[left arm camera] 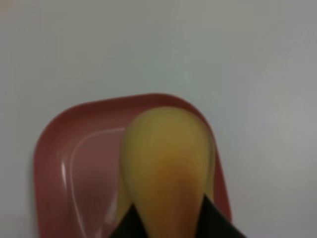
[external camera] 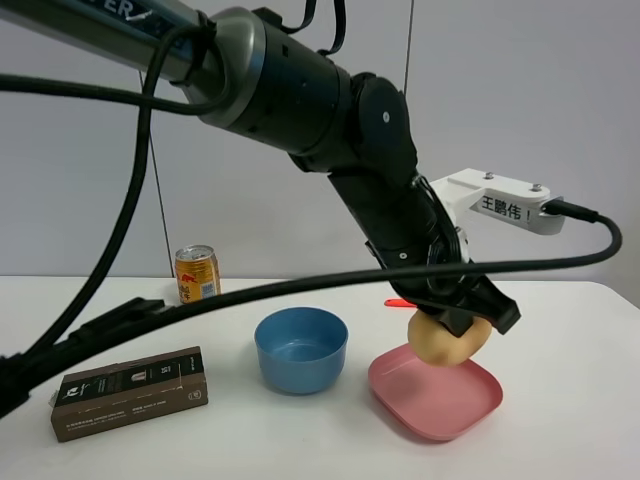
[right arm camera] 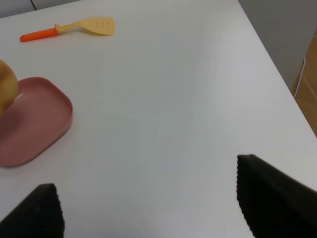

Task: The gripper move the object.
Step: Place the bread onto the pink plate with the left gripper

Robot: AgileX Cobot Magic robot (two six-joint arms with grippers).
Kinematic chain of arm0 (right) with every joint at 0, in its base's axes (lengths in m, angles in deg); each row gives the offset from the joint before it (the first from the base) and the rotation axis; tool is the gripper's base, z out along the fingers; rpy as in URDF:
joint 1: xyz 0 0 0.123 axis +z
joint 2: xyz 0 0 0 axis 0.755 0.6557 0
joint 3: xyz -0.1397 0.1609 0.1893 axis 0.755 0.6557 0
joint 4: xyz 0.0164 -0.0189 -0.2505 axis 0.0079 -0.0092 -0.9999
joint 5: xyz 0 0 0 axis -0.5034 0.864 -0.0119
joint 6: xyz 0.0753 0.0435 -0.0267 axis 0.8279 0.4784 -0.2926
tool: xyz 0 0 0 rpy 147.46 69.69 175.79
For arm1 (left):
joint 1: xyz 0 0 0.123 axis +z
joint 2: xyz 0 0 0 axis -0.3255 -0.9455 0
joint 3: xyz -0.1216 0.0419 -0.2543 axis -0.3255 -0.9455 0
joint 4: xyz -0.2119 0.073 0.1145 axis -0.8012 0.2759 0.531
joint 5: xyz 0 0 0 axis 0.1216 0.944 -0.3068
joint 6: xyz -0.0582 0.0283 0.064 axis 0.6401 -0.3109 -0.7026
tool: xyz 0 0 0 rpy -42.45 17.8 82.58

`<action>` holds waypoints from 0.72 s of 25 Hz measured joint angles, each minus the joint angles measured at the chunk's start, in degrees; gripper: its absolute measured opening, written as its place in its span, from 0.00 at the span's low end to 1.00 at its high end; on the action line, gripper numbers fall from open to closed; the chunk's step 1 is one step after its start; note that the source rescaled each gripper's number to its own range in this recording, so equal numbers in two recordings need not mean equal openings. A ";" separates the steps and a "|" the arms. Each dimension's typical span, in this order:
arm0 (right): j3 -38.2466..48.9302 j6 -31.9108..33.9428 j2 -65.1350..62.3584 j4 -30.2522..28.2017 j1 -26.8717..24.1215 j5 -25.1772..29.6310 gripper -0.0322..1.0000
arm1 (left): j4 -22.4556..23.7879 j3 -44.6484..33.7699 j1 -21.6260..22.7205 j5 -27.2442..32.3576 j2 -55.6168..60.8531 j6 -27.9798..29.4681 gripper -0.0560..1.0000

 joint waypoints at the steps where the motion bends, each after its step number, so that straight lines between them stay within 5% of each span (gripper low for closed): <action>1: 0.00 0.00 0.00 0.00 0.00 0.00 1.00 | 0.13 -1.38 0.00 -2.64 0.00 -0.39 0.06; 9: 0.00 0.00 0.00 0.00 0.00 0.00 1.00 | 0.37 -5.50 0.62 -14.46 -1.87 -1.84 0.05; 18: 0.00 0.00 0.00 -0.07 0.00 0.00 1.00 | 0.37 -6.02 0.62 -15.55 -5.94 -1.88 0.11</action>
